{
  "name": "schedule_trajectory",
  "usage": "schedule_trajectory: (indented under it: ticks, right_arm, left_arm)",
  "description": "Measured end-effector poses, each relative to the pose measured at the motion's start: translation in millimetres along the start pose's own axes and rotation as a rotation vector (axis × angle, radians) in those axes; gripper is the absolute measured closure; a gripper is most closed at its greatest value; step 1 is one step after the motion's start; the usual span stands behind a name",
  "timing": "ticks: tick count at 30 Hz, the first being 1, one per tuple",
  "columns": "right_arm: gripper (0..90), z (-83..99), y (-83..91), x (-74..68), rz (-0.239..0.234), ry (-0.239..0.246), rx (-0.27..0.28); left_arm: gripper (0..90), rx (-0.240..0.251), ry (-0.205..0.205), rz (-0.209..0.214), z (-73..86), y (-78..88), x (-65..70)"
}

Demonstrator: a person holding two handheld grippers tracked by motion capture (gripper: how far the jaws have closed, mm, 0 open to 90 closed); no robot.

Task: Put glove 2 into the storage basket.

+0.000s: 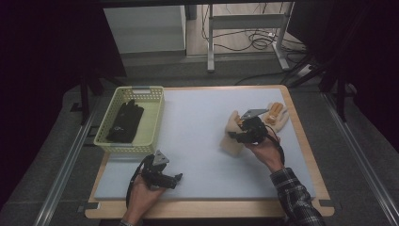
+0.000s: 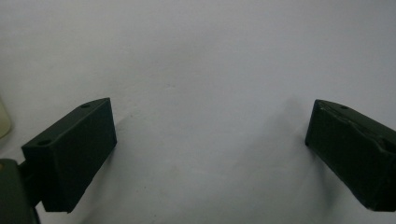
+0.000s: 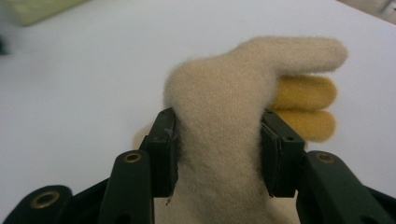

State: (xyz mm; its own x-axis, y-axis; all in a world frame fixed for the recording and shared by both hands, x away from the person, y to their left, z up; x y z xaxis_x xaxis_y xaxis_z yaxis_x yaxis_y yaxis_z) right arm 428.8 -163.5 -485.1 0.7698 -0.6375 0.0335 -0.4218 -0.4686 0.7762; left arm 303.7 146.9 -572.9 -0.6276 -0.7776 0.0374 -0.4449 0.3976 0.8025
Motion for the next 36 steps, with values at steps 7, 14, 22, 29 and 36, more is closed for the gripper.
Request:
schedule_trajectory:
  ticks: [7, 14, 22, 29, 36]
  right_arm:
    - [51.0, -5.8, -3.4, -45.8, -0.147, 0.102, -0.015]
    - [32.4, 2.7, -35.4, -72.0, -0.201, 0.121, -0.063]
    - [29.8, 2.4, -17.1, -50.1, -0.124, 0.064, -0.018]
    - [52.8, 18.5, -10.4, -17.5, -0.057, -0.032, -0.016]
    - [51.4, 37.1, -6.6, 6.9, -0.023, -0.098, -0.012]
  left_arm:
    - [2.4, 0.003, 0.001, 0.0, -0.1, -0.1, 0.0]
    - [2.4, 0.003, 0.004, 0.0, 0.0, -0.2, 0.2]
    - [2.4, 0.005, 0.006, 0.001, -0.1, -0.3, 0.4]
    - [2.4, 0.001, 0.002, 0.0, 0.0, -0.1, 0.0]
    - [2.4, -0.001, -0.003, -0.001, 0.1, 0.1, -0.2]
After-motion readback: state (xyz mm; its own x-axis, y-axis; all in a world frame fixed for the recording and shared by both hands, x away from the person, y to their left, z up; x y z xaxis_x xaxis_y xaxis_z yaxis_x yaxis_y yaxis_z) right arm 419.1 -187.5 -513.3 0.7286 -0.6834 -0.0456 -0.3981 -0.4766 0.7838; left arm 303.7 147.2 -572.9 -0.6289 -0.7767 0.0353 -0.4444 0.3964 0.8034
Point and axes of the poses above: each handheld gripper's, and its own axes: y roughly backward along the jaws, z roughly out of its underside, x roughly to its right, the point moved 3 cm from there along -y, roughly forward along the jaws, and after that the axes turned 8 degrees about -x, right-handed, at the moved point
